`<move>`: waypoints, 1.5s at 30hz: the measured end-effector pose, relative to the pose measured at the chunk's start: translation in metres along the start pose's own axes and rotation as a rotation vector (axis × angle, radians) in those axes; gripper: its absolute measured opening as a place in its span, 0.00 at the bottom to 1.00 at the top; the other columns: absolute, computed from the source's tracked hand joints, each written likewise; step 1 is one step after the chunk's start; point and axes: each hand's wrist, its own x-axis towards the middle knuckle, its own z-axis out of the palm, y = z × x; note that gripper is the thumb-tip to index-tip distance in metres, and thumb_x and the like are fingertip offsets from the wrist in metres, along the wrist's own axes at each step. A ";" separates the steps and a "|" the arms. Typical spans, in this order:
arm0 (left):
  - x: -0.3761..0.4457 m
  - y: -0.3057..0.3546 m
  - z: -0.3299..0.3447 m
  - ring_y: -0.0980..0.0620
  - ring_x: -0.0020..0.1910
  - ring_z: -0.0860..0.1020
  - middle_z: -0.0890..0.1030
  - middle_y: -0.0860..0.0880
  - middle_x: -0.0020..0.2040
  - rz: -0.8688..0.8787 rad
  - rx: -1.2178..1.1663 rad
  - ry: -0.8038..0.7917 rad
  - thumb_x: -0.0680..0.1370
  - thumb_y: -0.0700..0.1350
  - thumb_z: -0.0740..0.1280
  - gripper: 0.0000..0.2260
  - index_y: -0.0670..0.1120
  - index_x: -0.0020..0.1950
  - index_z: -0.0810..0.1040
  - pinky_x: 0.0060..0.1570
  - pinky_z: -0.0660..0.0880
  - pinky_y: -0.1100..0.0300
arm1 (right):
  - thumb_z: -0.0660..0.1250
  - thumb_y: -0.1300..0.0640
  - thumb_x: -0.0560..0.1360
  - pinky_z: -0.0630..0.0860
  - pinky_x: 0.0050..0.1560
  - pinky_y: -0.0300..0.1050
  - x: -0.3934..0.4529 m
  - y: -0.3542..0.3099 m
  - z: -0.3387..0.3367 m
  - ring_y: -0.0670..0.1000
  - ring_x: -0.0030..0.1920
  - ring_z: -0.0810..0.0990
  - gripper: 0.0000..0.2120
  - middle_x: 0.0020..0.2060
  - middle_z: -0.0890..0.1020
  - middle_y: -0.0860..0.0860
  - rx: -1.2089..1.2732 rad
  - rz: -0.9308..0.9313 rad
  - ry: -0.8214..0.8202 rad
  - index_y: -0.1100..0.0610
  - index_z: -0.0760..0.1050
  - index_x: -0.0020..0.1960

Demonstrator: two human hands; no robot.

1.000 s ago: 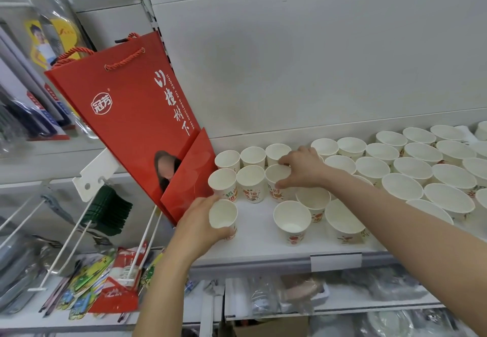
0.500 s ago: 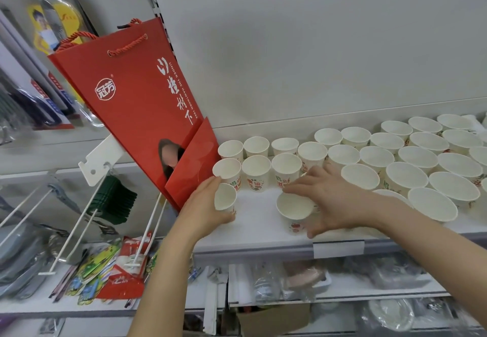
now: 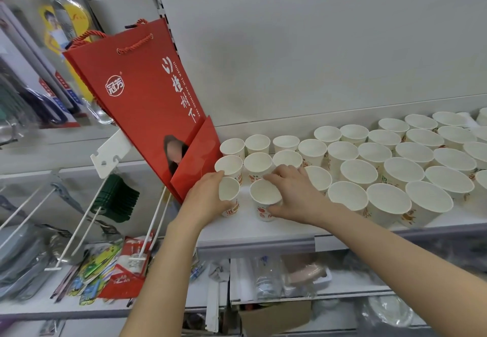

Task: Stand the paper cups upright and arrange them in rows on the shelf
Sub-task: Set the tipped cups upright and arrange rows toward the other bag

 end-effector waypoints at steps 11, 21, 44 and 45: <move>-0.008 0.007 0.015 0.50 0.77 0.49 0.53 0.52 0.79 0.186 0.020 0.218 0.73 0.59 0.70 0.36 0.52 0.77 0.59 0.73 0.53 0.53 | 0.64 0.36 0.69 0.66 0.59 0.54 -0.009 -0.006 0.005 0.55 0.64 0.70 0.35 0.65 0.73 0.52 0.151 0.020 0.112 0.55 0.68 0.70; 0.004 0.023 0.068 0.41 0.77 0.57 0.63 0.48 0.76 0.478 0.440 0.281 0.75 0.61 0.65 0.29 0.52 0.74 0.66 0.72 0.50 0.43 | 0.80 0.41 0.56 0.65 0.52 0.55 -0.095 0.082 -0.040 0.61 0.55 0.73 0.40 0.58 0.80 0.52 -0.164 0.305 0.135 0.55 0.75 0.64; 0.014 0.089 0.071 0.48 0.48 0.76 0.78 0.54 0.35 0.553 0.516 0.360 0.66 0.43 0.76 0.07 0.52 0.35 0.79 0.69 0.52 0.48 | 0.77 0.44 0.60 0.60 0.58 0.54 -0.094 0.066 -0.025 0.58 0.60 0.71 0.41 0.61 0.77 0.50 -0.123 0.253 0.129 0.53 0.69 0.70; 0.016 0.090 0.070 0.47 0.48 0.76 0.79 0.53 0.36 0.535 0.508 0.366 0.65 0.43 0.77 0.07 0.51 0.35 0.79 0.69 0.54 0.47 | 0.75 0.42 0.63 0.58 0.59 0.52 -0.091 0.062 -0.024 0.56 0.62 0.70 0.41 0.63 0.75 0.49 -0.118 0.254 0.107 0.52 0.67 0.72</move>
